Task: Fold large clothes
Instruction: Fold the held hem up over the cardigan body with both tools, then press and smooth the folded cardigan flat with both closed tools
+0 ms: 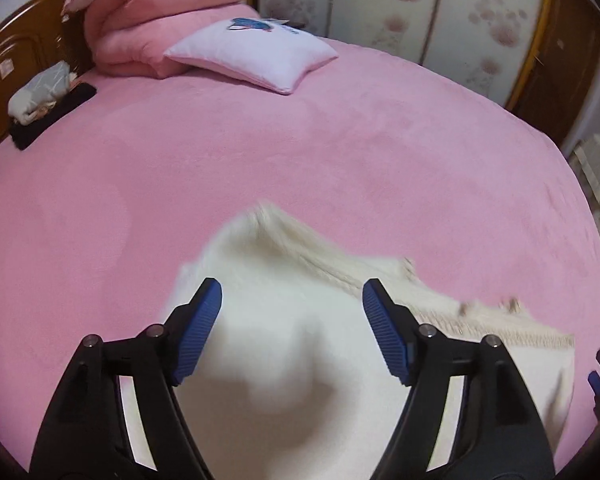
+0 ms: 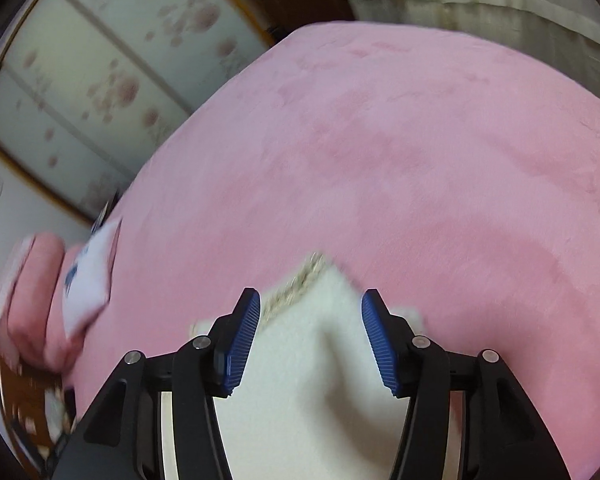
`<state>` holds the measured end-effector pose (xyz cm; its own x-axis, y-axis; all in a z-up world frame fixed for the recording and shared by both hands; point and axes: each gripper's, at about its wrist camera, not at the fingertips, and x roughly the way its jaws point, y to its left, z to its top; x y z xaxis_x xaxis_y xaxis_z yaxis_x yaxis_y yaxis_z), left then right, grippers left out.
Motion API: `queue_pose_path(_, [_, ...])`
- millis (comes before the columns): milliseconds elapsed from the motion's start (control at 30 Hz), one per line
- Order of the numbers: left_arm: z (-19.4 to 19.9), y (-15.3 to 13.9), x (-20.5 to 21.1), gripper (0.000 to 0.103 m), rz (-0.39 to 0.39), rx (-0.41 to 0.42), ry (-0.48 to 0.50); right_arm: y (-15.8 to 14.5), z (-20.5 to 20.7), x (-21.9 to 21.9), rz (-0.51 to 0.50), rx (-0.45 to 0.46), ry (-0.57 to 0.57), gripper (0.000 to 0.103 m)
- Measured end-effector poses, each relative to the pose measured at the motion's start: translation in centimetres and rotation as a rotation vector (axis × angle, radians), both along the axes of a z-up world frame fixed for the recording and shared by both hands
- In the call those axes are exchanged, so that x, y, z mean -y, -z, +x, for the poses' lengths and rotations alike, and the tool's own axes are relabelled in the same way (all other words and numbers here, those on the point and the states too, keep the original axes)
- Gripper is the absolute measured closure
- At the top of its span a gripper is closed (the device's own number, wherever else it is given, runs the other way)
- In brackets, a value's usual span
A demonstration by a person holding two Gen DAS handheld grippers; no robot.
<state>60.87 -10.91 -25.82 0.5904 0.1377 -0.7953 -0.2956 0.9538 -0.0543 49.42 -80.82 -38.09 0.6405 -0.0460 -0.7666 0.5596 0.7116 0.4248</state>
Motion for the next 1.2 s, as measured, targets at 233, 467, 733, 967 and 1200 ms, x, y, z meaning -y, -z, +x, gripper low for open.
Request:
queue_pose_path(233, [-4.3, 3.3, 7.2, 0.032, -0.057, -0.182, 0.213, 3.0, -1.1, -8.9, 0.054, -0.095, -0.273, 0.081])
queue_pose_path(467, [-8.8, 5.6, 8.7, 0.057, -0.147, -0.249, 0.331, 5.8, -3.2, -16.6, 0.158, -0.097, -0.523, 0.095])
queue_pose_path(733, [-11.8, 10.7, 8.5, 0.088, -0.291, -0.408, 0.359, 8.5, -2.3, -19.1, 0.13, -0.137, -0.696, 0.098])
queue_pose_path(967, [-11.9, 10.4, 6.9, 0.102, 0.031, -0.337, 0.3, 10.1, -4.5, -14.5, 0.05, -0.186, -0.596, 0.103])
queue_pose_path(1200, [-14.0, 12.7, -1.4, 0.102, 0.424, -0.367, 0.182, 11.1, -8.3, -4.1, -0.097, -0.279, -0.313, 0.103])
